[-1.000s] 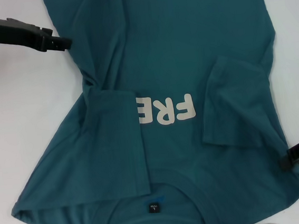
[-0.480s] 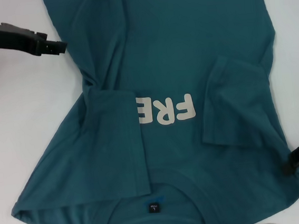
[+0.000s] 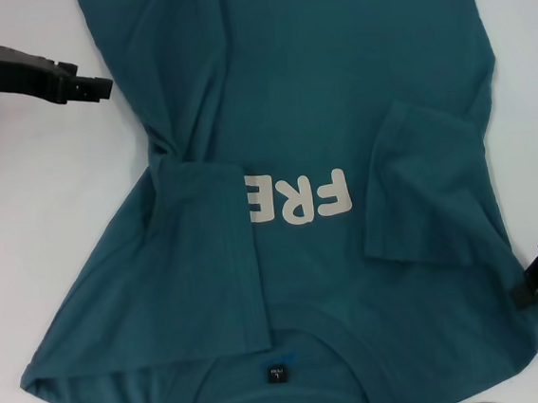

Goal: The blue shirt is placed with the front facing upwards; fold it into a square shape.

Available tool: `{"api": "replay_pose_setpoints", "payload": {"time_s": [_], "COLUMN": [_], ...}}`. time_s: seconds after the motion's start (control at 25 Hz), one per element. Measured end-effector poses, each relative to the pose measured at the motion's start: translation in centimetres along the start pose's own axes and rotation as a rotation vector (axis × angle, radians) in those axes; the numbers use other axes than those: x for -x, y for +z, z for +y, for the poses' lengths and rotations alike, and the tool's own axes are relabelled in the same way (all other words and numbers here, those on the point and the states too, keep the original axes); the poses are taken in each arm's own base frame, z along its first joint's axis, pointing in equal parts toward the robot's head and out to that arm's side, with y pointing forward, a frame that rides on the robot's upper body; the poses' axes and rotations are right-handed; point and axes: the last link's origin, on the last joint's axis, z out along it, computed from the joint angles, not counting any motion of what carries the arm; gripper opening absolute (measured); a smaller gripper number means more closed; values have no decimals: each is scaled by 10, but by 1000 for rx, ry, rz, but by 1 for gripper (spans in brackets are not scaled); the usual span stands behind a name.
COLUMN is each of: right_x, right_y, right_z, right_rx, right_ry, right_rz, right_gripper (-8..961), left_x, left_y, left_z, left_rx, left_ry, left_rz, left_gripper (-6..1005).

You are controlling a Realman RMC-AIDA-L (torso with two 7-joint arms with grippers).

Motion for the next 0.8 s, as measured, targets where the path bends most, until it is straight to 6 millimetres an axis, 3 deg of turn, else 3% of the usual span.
{"api": "replay_pose_setpoints", "payload": {"time_s": [0.16,0.52,0.56,0.8], "right_x": [1,5,5,8], "right_y": [2,6,6,6], "right_z": [0,0,0,0], "right_rx": [6,12,13,15], "right_ry": [0,-26,-28,-44], "right_rz": [9,15,16,7], "right_gripper": [12,13,13,12], "left_x": [1,11,20,40], "left_y": [-1,-7,-22,-53], "left_z": [-1,-9,-18,-30], "left_rx": [-2,-19,-38,-39], "left_ry": [-3,-59,-120,-235], "left_rz": [-1,-11,-23,-16], "left_gripper": [585,584,585,583]}}
